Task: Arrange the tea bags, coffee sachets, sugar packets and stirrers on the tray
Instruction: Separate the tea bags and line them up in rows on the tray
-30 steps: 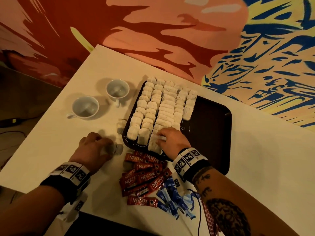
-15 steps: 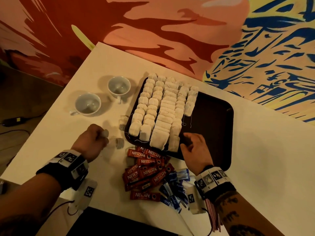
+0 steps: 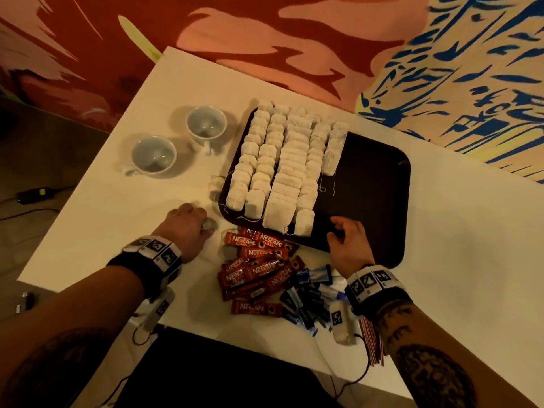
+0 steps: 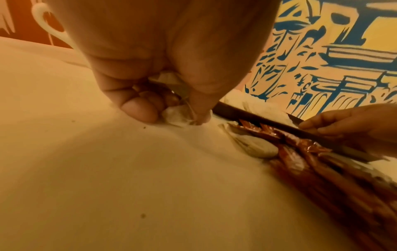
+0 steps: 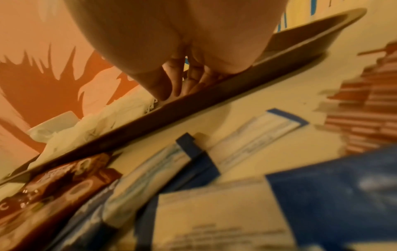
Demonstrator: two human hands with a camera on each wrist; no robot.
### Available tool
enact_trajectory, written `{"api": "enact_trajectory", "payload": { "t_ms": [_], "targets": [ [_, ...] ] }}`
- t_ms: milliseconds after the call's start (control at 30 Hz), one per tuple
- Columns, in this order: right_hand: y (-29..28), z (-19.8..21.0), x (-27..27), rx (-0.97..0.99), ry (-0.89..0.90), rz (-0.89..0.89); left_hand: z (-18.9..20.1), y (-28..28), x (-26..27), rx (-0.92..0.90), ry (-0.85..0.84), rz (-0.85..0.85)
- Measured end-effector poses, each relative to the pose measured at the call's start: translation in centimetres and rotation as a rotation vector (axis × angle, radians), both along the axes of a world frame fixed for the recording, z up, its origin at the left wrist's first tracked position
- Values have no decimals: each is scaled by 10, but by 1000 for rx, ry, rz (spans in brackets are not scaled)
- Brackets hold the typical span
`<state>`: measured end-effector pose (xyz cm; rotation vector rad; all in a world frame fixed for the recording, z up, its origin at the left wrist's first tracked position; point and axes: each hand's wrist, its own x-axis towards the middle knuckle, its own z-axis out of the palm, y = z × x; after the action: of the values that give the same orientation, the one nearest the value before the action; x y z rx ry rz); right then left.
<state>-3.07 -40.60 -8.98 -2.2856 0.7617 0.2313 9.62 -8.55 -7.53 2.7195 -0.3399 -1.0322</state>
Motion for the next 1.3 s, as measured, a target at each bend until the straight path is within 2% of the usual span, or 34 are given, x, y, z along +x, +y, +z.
{"api": "enact_trajectory", "payload": {
  "t_ms": [133, 200, 367, 567, 633, 767, 867, 967, 1100, 1133, 1233, 1300],
  "targets": [
    [-6, -1, 3, 17, -12, -35, 3, -2, -14, -148, -25, 62],
    [-8, -3, 3, 25, -20, -43, 5, -5, -24, -151, -50, 78],
    [-11, -6, 0, 36, -50, -37, 8, -21, -41, -204, 57, 158],
    [-13, -9, -1, 42, -67, -29, -2, -25, -43, -131, 69, 101],
    [-14, -10, -2, 50, -71, -24, -4, -24, -43, -120, 43, 91],
    [-15, -13, -3, 56, -80, -23, -1, -19, -43, -225, -6, 93],
    [-15, -15, -3, 58, -86, -24, 0, -8, -36, -189, -124, 71],
    [-15, -14, -3, 47, -87, -11, 0, 2, -27, -147, -139, 97],
    [-15, -13, -4, 49, -78, -10, 0, 14, -17, -197, -103, 291],
    [-15, -13, -4, 52, -76, -13, 1, 17, -15, -252, -88, 373],
    [-15, -12, -3, 55, -79, -16, 7, 17, -8, -565, -12, 729],
    [-14, -12, -4, 50, -79, -10, 14, 10, -2, -675, -1, 868]
  ]
}}
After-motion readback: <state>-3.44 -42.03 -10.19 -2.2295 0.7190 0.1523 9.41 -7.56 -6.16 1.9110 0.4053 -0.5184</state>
